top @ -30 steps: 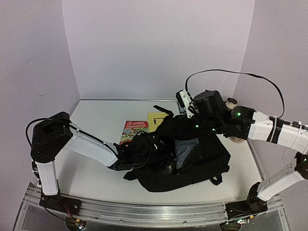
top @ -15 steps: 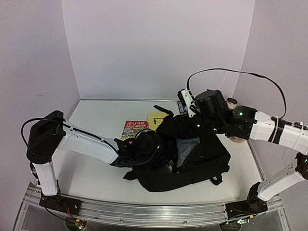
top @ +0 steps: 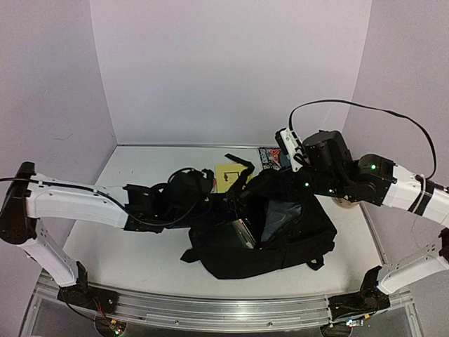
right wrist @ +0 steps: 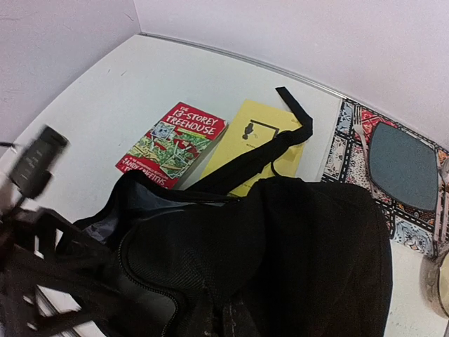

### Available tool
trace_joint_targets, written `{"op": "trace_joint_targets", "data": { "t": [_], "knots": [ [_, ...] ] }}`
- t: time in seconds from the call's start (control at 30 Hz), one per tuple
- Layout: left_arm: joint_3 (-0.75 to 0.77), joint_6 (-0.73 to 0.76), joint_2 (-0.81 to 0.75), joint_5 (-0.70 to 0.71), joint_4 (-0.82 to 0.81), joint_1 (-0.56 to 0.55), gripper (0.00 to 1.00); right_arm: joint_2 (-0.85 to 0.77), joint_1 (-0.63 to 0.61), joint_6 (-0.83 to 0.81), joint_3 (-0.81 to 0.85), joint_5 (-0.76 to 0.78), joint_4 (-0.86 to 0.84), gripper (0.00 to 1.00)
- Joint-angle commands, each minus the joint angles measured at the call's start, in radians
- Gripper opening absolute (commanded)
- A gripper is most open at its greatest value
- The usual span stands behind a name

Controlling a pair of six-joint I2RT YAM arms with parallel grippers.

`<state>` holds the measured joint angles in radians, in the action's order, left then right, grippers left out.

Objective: Pack the student bag
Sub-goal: Place the book in the largest pocket of the bag, then move the book to the center of the board.

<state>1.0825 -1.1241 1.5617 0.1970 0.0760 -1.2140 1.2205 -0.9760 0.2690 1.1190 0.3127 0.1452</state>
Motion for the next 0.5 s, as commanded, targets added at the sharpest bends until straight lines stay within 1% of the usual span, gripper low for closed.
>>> {"op": "trace_joint_targets", "data": {
  "t": [0.0,0.1,0.23,0.37,0.47],
  "knots": [
    [-0.047,0.084,-0.143,0.111,0.144,0.005,0.99,-0.115,-0.003,-0.022,0.015,0.096,0.012,0.0],
    [-0.097,0.062,-0.212,0.13,0.186,0.056,0.99,-0.17,-0.003,-0.02,0.026,0.095,0.051,0.0],
    [-0.137,0.077,-0.24,0.093,0.19,0.169,0.99,-0.223,-0.003,-0.024,0.054,0.088,0.105,0.0],
    [-0.13,0.134,-0.205,0.069,0.193,0.273,0.99,-0.24,-0.003,-0.033,0.065,0.088,0.137,0.0],
    [-0.092,0.19,-0.129,0.047,0.198,0.33,0.99,-0.213,-0.003,-0.033,0.053,0.063,0.141,0.0]
  ]
}}
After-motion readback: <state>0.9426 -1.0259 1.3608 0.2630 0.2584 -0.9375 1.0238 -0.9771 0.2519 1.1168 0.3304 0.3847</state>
